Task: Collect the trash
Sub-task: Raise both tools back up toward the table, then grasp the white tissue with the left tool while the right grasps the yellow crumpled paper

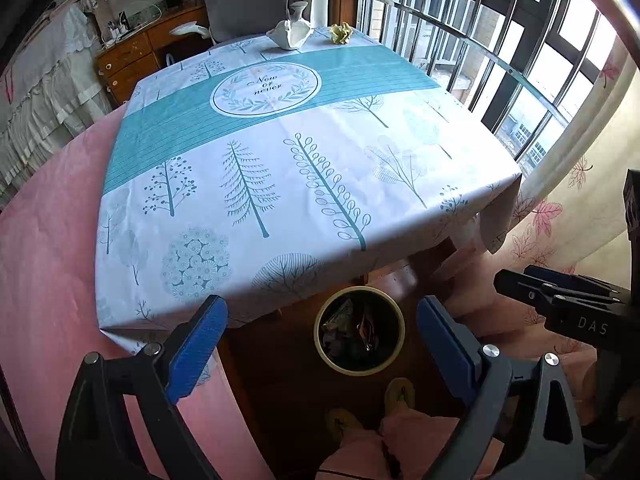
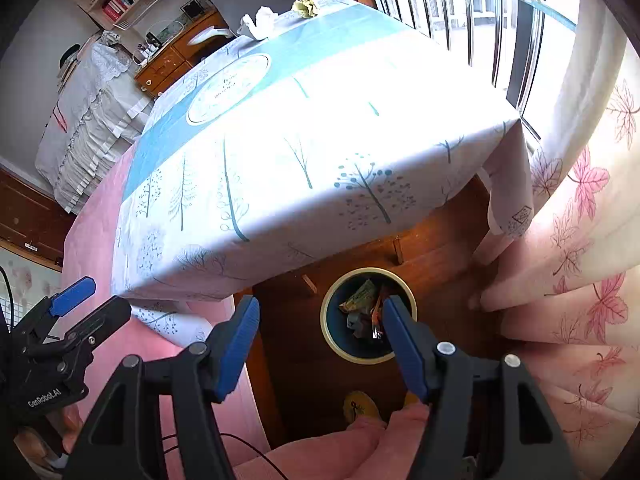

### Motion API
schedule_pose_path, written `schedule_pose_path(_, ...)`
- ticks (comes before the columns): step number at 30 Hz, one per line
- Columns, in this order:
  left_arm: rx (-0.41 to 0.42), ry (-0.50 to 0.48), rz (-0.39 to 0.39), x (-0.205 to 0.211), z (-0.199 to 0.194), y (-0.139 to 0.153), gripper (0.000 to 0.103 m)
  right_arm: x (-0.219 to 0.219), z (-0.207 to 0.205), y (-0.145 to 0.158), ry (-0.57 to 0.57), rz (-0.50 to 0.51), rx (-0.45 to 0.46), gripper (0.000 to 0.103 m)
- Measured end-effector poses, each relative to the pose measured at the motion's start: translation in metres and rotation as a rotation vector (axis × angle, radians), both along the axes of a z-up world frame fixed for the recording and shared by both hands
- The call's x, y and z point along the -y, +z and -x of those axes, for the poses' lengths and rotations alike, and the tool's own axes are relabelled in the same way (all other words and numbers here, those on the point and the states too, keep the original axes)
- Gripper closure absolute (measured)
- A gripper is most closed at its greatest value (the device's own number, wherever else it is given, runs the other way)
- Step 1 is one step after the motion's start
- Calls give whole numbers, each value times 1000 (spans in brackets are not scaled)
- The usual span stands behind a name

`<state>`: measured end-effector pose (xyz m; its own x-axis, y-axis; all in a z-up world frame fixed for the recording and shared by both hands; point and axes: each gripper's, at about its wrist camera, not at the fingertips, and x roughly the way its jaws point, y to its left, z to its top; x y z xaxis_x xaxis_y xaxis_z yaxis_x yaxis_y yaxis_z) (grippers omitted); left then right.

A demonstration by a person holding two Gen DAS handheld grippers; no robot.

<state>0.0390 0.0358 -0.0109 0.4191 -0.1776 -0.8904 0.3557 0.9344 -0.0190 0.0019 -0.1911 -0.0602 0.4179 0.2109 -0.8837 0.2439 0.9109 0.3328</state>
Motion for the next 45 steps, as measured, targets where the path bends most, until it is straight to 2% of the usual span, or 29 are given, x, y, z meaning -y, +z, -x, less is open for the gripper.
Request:
schedule_pose_path(6,84,2,5,-10,-33,41,8,-5,-38,47,28,54,97,38)
schedule_pose_path(11,143,48,11,-11,-75,68,8,-5,-86,80,69,104,171,38)
schedule_pose_path(16,157,114,41,-4,-131,88,8,7,-153,103,110,144,220,38)
schedule_pose_path(21,172,168,46,16,-202,96,8,33,-237,110,161,151,253,38)
schedule_pose_path(28,116,253,39,64,-325,83,6,68,-387,90,209,127,209,38)
schedule_pose_path(30,101,270,40,81,-362,75,6,81,-431,79,221,113,189,36)
schedule_pose_path(31,95,281,39,89,-378,70,6,87,-450,73,224,107,179,32)
schedule_pose_path(35,63,323,26,115,-441,47,6,108,-528,42,200,64,123,31)
schedule_pose_path(40,-15,371,43,133,-509,14,5,122,-597,-3,146,-2,27,31)
schedule_pose_path(45,-92,407,78,146,-556,-21,5,117,-621,-43,195,8,-82,31)
